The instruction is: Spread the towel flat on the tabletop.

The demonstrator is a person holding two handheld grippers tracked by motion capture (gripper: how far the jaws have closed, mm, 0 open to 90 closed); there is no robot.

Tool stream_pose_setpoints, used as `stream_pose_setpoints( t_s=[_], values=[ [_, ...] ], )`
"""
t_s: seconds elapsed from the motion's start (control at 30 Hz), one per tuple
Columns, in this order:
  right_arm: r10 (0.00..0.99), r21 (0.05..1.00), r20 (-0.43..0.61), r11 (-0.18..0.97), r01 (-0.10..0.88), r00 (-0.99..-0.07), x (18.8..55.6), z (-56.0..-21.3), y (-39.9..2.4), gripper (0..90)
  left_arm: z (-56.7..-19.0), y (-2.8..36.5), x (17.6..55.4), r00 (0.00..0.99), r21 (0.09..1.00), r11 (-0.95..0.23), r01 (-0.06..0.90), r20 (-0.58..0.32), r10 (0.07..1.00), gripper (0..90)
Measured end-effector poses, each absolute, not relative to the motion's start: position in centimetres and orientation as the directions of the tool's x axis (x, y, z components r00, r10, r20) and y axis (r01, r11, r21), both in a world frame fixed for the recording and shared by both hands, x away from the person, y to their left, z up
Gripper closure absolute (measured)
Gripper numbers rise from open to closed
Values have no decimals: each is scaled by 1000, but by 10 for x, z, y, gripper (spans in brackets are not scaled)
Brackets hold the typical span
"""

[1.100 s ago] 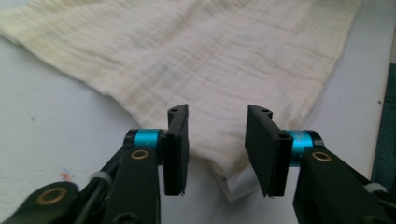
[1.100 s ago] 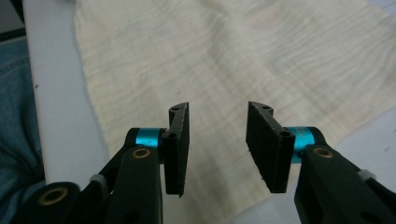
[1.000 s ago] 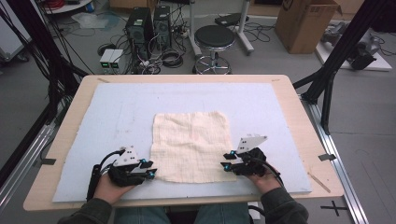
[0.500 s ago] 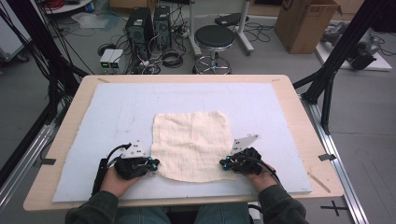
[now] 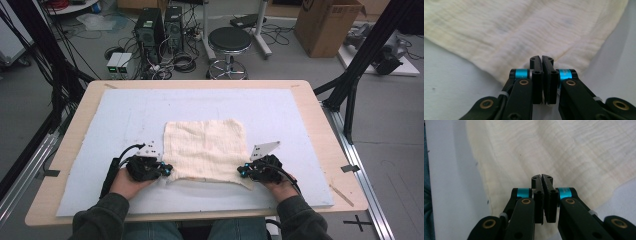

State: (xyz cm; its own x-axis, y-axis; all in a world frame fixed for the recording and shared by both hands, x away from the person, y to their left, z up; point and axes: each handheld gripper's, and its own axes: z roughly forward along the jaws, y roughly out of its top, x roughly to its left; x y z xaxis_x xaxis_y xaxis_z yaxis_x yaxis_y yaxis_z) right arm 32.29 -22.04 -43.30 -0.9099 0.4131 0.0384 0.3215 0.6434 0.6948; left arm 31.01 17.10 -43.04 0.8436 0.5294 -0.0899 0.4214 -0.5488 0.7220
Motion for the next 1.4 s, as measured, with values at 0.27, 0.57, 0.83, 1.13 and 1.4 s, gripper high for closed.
stream_pose_setpoints(
  t_s=[0.27, 0.57, 0.83, 1.13, 1.4],
  values=[
    [404, 699, 41, 642, 315, -914, 316, -430, -222, 883, -420, 185, 290, 870, 733, -546, 405, -127, 476, 865],
    [396, 709, 45, 635, 308, -917, 311, -428, -221, 800, -425, 186, 290, 852, 743, -514, 430, -145, 503, 735],
    [406, 741, 47, 598, 304, -913, 311, -426, -223, 701, -433, 185, 289, 836, 758, -491, 429, -128, 533, 601],
    [444, 752, 58, 570, 331, -894, 322, -425, -223, 636, -433, 188, 293, 804, 774, -458, 437, -108, 585, 504],
    [466, 764, 60, 548, 341, -883, 328, -425, -224, 572, -433, 190, 295, 781, 792, -430, 433, -91, 619, 438]
  ],
)
